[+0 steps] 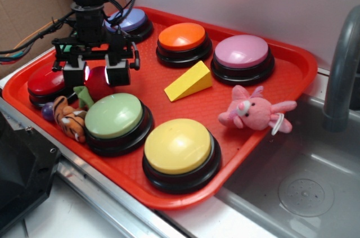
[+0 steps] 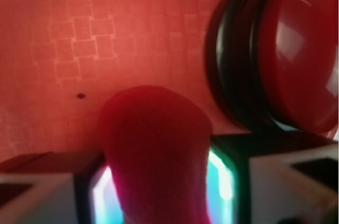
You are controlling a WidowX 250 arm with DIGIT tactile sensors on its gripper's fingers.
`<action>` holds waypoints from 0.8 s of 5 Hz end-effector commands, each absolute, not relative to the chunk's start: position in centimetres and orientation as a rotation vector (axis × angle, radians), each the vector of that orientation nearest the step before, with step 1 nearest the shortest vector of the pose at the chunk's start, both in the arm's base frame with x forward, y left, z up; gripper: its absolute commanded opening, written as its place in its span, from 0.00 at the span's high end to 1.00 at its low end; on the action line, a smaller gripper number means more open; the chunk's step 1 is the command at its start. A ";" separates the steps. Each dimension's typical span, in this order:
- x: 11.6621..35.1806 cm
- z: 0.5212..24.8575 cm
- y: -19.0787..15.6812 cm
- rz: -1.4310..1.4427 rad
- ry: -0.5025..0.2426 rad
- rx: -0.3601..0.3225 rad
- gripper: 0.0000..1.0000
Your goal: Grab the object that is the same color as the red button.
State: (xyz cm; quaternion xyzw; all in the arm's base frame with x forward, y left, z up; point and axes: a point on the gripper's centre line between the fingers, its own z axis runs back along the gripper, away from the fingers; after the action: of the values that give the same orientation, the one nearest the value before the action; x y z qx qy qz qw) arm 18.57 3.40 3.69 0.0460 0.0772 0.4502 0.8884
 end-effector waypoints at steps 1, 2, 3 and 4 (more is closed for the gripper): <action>20.4 11.5 4.4 0.803 -0.032 0.048 1.00; 21.1 15.6 4.8 0.691 -0.061 0.082 1.00; 21.0 20.1 5.5 0.484 -0.153 0.046 1.00; 20.7 23.1 6.2 0.430 -0.260 -0.006 1.00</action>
State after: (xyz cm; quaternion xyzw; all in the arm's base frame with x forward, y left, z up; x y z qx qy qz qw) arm 21.02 5.41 21.58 -0.0047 -0.0968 0.2162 0.9715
